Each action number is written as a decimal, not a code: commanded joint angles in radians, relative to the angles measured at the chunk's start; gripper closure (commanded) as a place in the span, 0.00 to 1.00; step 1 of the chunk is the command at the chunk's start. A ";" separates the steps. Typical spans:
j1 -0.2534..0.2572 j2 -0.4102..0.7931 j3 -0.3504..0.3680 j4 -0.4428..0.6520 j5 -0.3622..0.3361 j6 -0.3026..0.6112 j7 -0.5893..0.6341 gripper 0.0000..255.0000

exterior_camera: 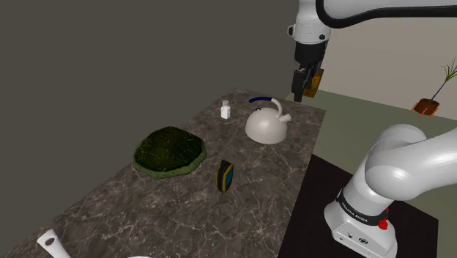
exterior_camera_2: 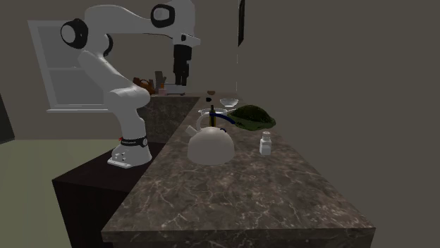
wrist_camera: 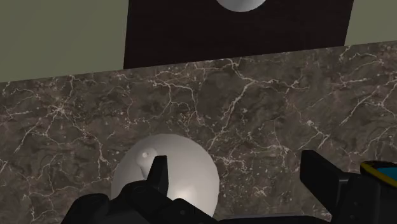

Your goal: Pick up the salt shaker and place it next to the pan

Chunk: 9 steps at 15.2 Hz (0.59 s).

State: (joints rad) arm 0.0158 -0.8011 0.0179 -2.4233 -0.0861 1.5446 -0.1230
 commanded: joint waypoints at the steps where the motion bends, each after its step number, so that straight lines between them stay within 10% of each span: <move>1: 0.000 0.000 0.000 0.000 0.000 0.000 0.000 0.00; 9: -0.007 0.281 -0.019 0.071 -0.022 0.236 -0.014 0.00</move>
State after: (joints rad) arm 0.0105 -0.5538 0.0023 -2.3581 -0.1046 1.7479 -0.1345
